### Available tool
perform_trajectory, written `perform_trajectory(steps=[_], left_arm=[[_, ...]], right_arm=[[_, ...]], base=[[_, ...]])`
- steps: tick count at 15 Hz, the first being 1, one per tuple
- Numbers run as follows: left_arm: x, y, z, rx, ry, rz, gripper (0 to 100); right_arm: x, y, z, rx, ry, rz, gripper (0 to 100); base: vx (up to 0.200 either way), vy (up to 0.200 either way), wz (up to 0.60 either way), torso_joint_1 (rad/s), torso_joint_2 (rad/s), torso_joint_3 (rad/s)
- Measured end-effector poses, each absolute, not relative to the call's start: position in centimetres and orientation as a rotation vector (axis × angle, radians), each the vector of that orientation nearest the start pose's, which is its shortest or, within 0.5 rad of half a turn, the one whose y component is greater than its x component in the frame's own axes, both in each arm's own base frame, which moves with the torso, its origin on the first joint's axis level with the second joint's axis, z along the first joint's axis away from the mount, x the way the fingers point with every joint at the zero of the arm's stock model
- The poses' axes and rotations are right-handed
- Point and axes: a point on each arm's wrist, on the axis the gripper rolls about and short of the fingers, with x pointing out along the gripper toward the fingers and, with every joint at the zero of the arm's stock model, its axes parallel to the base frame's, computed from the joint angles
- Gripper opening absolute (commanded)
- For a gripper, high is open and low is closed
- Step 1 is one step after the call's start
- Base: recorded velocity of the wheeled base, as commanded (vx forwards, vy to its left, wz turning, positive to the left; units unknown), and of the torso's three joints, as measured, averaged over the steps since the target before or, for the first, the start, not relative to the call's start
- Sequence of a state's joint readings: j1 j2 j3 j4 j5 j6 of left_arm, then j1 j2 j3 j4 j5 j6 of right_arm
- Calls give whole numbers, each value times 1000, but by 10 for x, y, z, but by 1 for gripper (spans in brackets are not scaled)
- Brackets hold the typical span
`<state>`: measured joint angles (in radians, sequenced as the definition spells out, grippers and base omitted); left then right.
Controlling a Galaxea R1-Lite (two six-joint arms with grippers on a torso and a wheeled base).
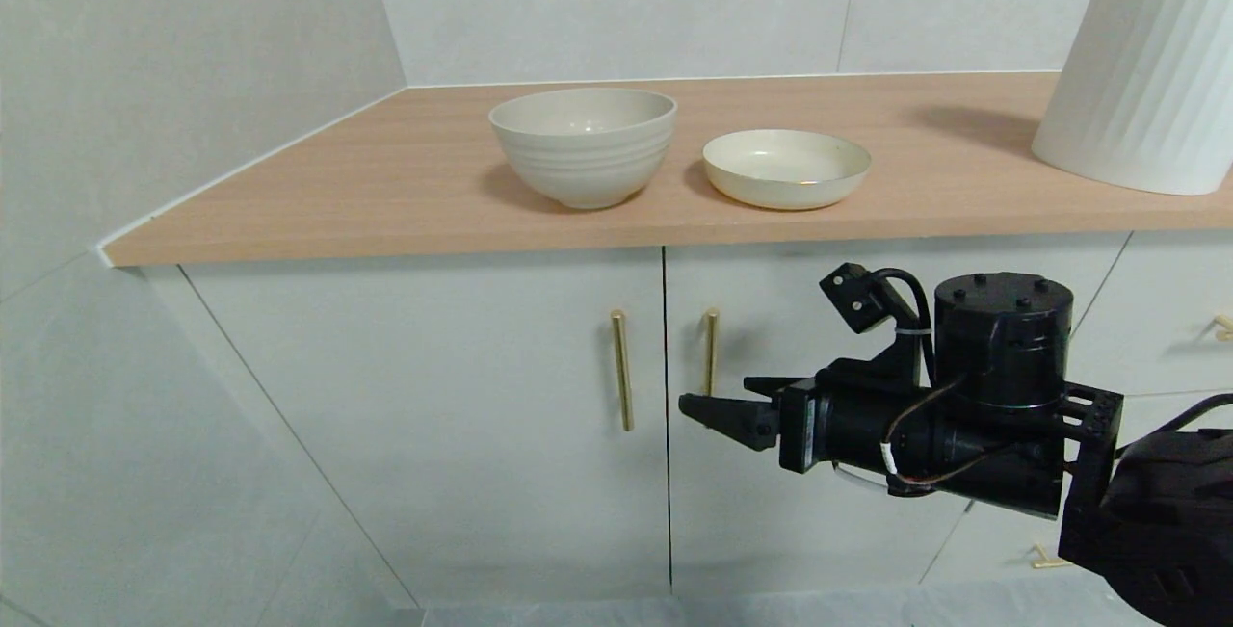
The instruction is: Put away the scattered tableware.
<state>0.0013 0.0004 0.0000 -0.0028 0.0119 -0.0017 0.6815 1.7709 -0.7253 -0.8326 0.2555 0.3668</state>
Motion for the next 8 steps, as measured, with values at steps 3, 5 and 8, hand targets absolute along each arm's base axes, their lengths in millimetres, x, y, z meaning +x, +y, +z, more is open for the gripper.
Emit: perform_trajectory(steps=[3,5,8], left_arm=[[-23,0,76,-1,-2,14,100],[-23,0,76,-2,-2,13,100],[-23,0,76,-2,-2,13,100]], right_arm=[[245,204,159,300,362,882,100],[251,208,156,313,330,885,100],[259,214,146,335,295,890,100]], base=[[0,0,0,0,0,0],[0,0,0,0,0,0],[0,0,0,0,0,0]])
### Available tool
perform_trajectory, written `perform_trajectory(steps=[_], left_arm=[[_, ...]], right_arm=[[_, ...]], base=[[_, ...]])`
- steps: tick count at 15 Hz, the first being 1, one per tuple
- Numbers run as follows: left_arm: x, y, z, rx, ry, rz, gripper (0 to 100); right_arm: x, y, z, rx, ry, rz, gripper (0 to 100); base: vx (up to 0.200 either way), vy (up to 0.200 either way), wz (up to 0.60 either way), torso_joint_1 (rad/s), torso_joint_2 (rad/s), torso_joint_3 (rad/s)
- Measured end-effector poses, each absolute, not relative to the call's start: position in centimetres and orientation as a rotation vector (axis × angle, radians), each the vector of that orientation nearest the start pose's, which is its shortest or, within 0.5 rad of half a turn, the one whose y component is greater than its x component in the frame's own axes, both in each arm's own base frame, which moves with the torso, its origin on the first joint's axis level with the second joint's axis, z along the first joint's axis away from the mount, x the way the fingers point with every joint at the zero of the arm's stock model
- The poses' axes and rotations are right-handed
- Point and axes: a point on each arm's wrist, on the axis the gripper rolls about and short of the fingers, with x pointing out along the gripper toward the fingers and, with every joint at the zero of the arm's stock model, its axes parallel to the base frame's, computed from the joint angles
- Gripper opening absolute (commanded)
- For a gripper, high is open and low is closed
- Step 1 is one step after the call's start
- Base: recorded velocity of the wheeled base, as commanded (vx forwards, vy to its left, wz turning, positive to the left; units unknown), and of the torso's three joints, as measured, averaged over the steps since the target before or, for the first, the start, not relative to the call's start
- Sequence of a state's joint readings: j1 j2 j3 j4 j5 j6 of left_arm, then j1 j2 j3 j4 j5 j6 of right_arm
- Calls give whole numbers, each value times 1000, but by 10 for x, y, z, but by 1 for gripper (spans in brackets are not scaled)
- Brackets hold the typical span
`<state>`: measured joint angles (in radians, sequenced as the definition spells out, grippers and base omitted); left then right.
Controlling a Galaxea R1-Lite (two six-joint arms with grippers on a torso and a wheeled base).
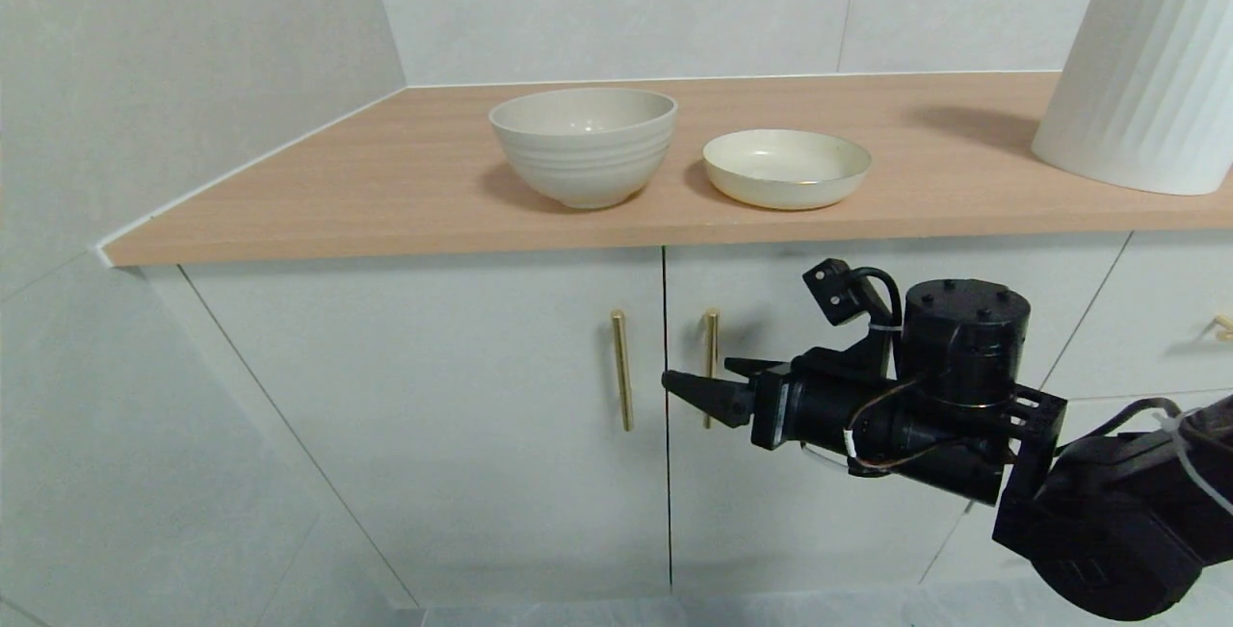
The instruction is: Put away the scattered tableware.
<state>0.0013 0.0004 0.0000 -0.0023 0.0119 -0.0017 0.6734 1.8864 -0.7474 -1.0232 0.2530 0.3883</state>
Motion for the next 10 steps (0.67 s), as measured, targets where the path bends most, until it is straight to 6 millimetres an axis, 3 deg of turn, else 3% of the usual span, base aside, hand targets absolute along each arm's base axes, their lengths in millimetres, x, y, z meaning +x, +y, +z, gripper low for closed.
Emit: perform_trajectory(steps=[10], left_arm=[[-23,0,76,-2,-2,14,100]], right_arm=[[265,231,124,381,292,917,100]], base=[[0,0,0,0,0,0]])
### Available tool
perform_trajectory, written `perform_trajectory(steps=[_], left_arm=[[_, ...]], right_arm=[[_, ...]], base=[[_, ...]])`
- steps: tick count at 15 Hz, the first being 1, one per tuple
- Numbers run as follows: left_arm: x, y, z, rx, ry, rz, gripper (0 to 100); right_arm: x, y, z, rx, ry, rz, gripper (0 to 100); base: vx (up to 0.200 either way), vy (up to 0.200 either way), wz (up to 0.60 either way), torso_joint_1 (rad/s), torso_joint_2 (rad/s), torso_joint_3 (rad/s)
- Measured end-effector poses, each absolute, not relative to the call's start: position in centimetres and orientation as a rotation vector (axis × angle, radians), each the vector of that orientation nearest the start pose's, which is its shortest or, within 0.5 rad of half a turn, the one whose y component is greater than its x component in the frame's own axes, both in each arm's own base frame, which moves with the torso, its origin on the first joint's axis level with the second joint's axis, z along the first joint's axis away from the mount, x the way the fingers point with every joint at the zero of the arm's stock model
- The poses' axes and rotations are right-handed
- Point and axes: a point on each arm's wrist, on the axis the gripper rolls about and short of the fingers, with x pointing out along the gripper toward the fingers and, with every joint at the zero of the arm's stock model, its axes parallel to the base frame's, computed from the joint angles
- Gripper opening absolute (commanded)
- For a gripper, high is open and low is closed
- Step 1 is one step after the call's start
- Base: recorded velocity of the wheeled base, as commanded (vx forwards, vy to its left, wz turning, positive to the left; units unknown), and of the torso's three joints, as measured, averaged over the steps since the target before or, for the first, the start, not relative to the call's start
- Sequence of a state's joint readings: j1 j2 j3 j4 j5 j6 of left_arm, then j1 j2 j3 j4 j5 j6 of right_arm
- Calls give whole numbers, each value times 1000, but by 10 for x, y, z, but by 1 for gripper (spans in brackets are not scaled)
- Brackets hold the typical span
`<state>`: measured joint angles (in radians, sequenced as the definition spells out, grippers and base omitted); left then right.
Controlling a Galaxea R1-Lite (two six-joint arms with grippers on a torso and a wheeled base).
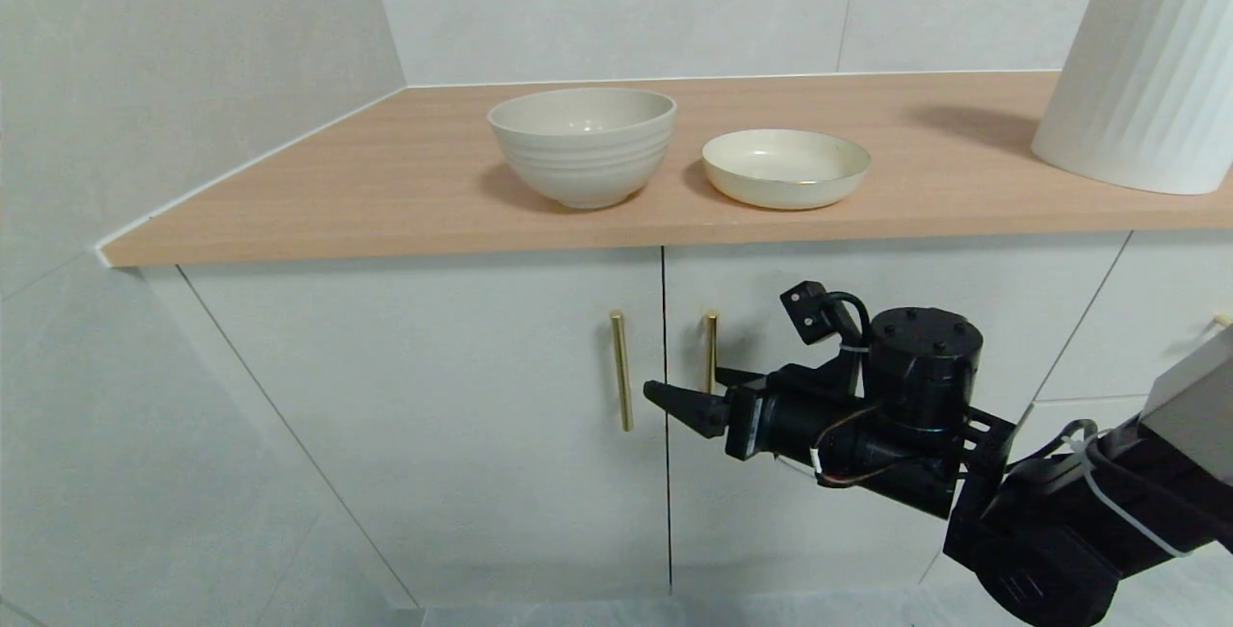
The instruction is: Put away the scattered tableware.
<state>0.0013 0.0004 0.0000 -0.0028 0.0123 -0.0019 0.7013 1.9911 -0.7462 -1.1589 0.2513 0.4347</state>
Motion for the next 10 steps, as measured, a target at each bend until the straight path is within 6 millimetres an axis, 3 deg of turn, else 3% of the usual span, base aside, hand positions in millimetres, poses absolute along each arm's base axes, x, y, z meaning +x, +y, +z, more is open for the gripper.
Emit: perform_trajectory(steps=[6,10], left_arm=[[-23,0,76,-2,-2,13,100],[-23,0,76,-2,-2,14,100]], right_arm=[[257,233,126,432,334,957,100],[242,222,130,428,370,1030,100]], base=[[0,0,0,0,0,0],[0,0,0,0,0,0]])
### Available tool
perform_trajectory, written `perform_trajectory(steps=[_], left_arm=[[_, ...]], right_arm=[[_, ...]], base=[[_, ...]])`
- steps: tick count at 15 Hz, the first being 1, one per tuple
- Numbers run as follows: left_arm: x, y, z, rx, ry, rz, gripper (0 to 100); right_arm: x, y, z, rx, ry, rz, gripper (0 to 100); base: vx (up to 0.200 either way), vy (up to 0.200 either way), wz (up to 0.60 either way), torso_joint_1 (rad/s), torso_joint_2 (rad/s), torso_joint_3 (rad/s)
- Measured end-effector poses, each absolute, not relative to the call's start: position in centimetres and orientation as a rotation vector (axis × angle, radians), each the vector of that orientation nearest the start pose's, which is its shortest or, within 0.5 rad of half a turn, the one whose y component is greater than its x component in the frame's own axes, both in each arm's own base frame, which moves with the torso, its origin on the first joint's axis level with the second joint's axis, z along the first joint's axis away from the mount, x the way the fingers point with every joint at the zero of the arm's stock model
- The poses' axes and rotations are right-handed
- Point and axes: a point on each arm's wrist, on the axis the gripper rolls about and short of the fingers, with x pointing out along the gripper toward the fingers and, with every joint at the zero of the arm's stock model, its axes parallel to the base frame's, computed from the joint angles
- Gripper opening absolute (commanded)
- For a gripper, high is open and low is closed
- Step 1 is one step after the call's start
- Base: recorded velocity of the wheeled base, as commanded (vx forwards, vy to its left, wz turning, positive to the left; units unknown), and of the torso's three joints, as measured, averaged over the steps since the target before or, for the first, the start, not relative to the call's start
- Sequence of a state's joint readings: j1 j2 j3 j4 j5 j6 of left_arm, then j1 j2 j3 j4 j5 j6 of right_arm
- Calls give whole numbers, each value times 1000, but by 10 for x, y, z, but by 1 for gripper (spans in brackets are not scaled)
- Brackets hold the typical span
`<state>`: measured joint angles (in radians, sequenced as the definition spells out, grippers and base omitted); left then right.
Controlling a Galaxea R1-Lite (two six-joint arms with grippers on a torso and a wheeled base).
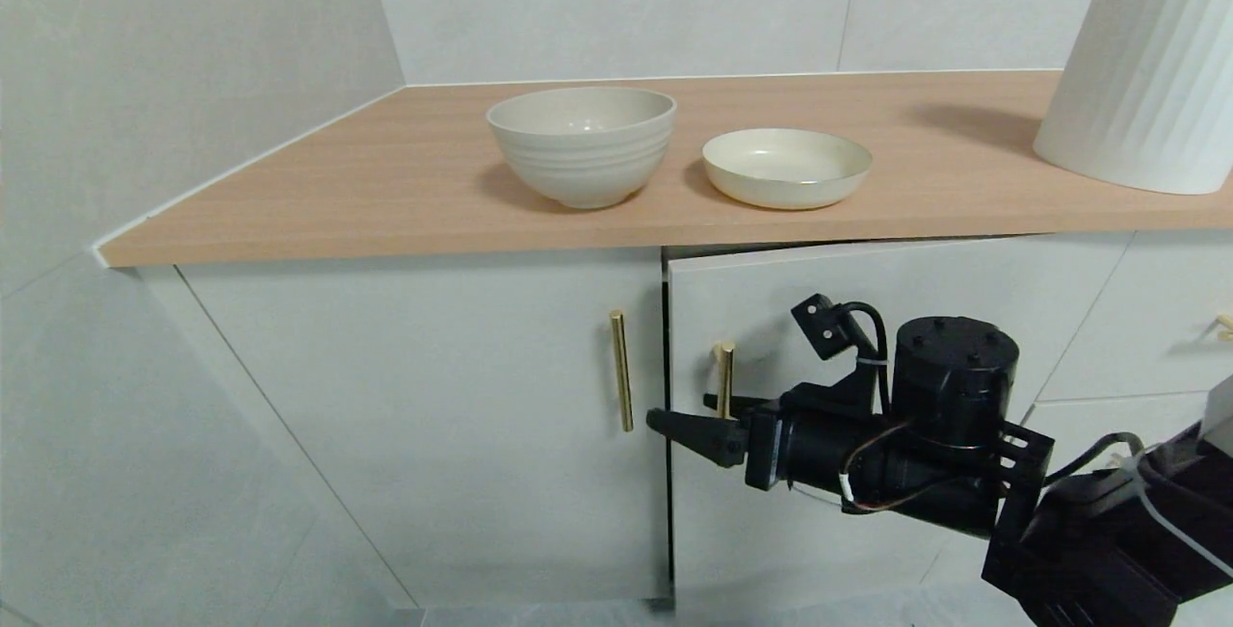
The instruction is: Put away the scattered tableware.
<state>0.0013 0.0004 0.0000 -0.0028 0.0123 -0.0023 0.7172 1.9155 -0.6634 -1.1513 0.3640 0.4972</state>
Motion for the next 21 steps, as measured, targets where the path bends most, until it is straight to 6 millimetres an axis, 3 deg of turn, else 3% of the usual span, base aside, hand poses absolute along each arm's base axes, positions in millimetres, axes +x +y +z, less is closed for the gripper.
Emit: perform_trajectory(steps=[6,12,17,21], left_arm=[[-23,0,76,-1,-3,12,100],[-25,0,87,-8,-64,-7,100],[-35,-9,109,0,-34,-411,100],[-25,-12,147,-25,66,-572,100]], right_arm=[[213,198,149,429,370,1155,100],[205,190,158,432,342,1156,100],[204,190,157,432,344,1155,100],[203,191,155,428,357,1175,100]], base=[[0,0,0,0,0,0],[0,0,0,0,0,0],[0,0,0,0,0,0],[0,0,0,0,0,0]])
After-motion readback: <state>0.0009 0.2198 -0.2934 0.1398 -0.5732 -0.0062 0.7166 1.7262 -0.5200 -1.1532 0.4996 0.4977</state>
